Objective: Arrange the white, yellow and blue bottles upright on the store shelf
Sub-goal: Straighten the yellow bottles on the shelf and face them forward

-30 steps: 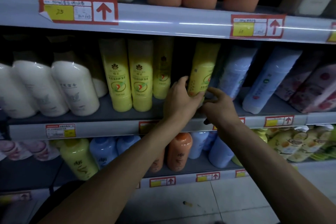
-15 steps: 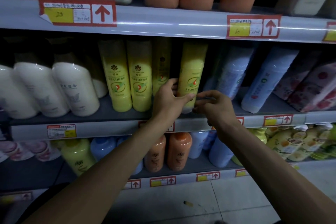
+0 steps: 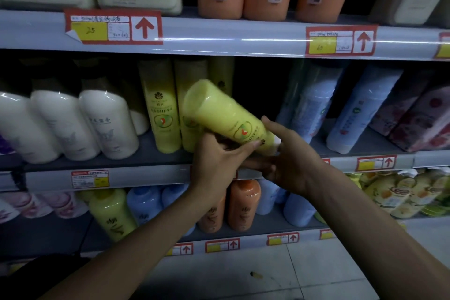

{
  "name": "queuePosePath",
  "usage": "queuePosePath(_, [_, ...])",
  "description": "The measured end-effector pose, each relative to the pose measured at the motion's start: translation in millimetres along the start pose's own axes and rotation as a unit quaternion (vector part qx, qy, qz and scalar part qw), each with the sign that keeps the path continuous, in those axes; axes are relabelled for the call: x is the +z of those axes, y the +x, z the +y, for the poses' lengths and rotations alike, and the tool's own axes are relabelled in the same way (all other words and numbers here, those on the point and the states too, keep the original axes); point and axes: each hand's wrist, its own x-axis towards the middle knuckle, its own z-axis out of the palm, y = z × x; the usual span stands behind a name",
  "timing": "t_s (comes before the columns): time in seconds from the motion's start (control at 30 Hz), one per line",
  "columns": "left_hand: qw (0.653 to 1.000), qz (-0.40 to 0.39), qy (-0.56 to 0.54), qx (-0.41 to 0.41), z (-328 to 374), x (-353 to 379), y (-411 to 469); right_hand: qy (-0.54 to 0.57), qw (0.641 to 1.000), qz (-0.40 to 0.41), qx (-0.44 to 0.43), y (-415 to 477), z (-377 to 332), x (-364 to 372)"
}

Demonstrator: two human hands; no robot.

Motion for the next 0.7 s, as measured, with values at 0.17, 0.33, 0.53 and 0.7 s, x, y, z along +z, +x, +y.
queuePosePath(0.17, [0.999, -0.034, -0.019, -0.012, 19, -15, -17, 0.000, 0.999, 0.048, -0.005, -7, 3, -3])
queuePosePath(0.33, [0.998, -0.025, -0.047, -0.025, 33, -22, -29, 0.160, 0.984, 0.023, -0.078, -12, -5, -2])
queuePosePath(0.53, [0.997, -0.021, -0.075, 0.000, 39, -44, -25, 0.135, 0.978, 0.052, -0.148, -20, -13, -1])
queuePosePath(0.7, [0.989, -0.129, -0.061, -0.040, 37, -66, -12, 0.085, 0.973, 0.103, -0.187, -13, -10, -9])
